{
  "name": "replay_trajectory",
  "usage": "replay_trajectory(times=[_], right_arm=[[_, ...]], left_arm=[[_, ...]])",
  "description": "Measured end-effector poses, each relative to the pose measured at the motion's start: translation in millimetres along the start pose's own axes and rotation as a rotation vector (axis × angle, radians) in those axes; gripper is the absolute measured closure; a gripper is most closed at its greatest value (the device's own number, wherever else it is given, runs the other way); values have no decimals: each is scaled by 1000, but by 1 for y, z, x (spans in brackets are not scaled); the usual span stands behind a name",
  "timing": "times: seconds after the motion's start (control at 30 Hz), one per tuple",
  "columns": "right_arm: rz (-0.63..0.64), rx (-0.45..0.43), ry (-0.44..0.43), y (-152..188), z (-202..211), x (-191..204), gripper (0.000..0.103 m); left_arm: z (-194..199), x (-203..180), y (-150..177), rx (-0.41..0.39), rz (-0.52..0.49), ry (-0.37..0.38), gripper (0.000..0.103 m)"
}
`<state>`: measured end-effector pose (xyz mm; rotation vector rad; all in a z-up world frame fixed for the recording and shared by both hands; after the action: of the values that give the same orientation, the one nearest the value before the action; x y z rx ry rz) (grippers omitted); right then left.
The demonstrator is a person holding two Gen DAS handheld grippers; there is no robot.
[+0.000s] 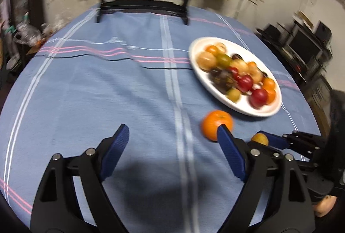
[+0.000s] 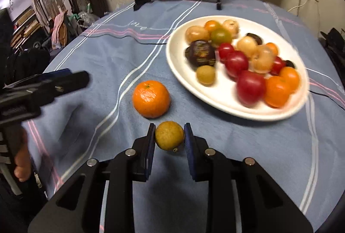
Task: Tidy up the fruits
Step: 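Grasp a small yellow-green fruit with right gripper while left grasps an orange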
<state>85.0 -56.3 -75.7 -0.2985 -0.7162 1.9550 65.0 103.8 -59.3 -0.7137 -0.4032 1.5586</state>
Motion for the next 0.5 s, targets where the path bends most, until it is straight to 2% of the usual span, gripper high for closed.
replay_trajectory(times=[0.1, 0.3, 0.37, 0.43, 0.5], right_arm=[[-40, -5, 12, 15, 12, -19, 76], [-139, -23, 5, 35, 27, -54, 76], [-159, -34, -1, 39, 31, -61, 76], [-174, -39, -11, 43, 34, -65, 76], [-186, -41, -25, 46, 34, -68, 76]], left_arm=[[-16, -25, 0, 21, -56, 23, 18], [-44, -52, -3, 35, -135, -1, 18], [-49, -58, -5, 29, -153, 8, 22], [-55, -60, -5, 46, -166, 16, 34], [-64, -61, -2, 79, -176, 5, 37]])
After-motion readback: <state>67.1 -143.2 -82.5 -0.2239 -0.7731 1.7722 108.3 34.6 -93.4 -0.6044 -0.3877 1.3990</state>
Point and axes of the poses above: each gripper's, at about its wrist camera, not at the fingertips, and z roughly against the way its jaws point, x to its left, y to its underside, the point moved 1 cm from there along -z, roughly the way its jaws point, and after that the axes turned 2 degrees about y, right-handed, at the moved point
